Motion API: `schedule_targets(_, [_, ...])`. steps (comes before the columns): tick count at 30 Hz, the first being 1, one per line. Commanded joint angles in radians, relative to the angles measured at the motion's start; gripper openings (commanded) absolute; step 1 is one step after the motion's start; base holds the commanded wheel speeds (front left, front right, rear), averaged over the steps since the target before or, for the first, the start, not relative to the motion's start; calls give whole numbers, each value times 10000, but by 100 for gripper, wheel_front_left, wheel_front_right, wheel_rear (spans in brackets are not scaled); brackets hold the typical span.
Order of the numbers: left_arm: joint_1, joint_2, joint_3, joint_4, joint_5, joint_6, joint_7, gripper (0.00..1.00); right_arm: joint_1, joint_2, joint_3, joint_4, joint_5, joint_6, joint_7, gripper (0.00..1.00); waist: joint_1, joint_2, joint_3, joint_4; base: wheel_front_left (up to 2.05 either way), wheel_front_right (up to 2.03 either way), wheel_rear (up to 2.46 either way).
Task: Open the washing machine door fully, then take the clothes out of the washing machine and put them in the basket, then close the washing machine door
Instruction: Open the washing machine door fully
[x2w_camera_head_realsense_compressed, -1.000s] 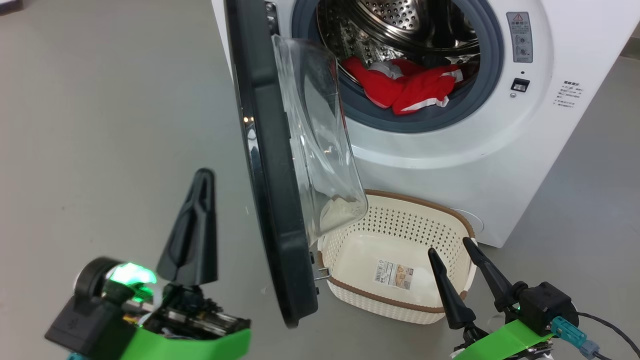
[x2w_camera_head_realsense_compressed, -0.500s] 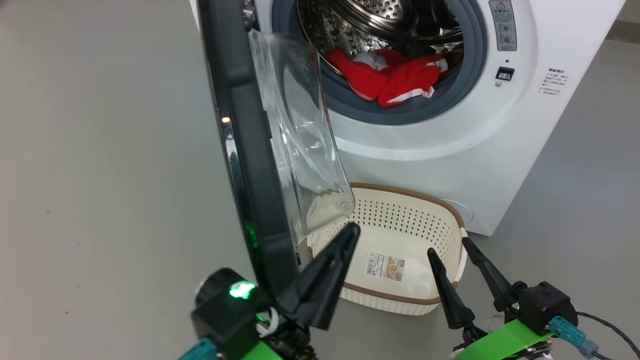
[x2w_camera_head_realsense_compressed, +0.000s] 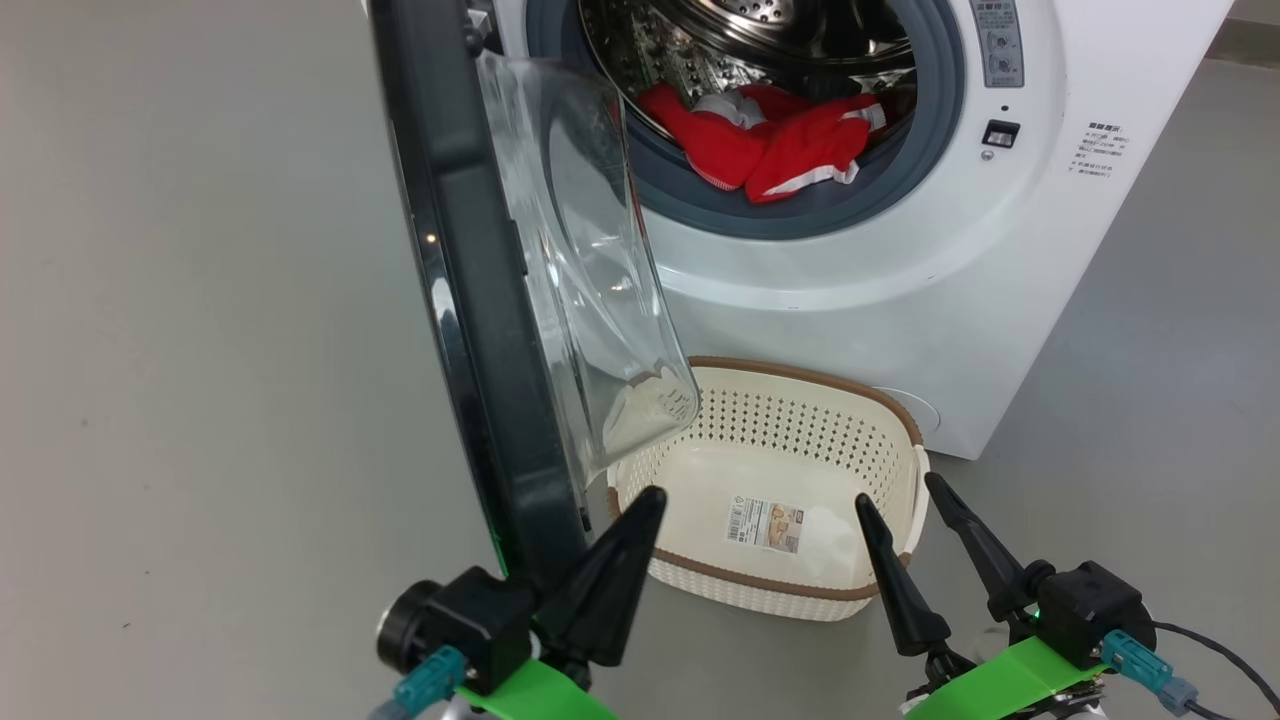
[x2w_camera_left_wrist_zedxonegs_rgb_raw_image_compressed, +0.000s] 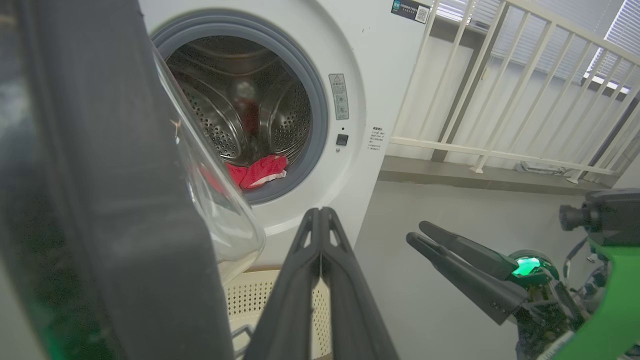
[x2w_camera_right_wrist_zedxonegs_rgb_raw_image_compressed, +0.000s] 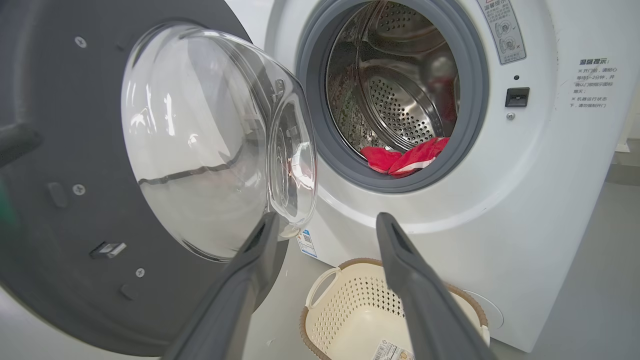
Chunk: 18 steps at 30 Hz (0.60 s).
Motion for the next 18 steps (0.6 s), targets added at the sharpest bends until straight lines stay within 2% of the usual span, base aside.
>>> schedule_targets(1, [-370, 154, 483, -19, 118, 167, -55, 0, -396, 16, 223, -252, 193, 62, -65, 100, 0, 0, -7, 2, 0, 0, 0])
schedule_targets(18, [-383, 439, 1472, 760, -258, 792, -378, 0, -239, 16, 145, -265, 340, 62, -65, 100, 0, 0, -243, 354, 0, 0, 0])
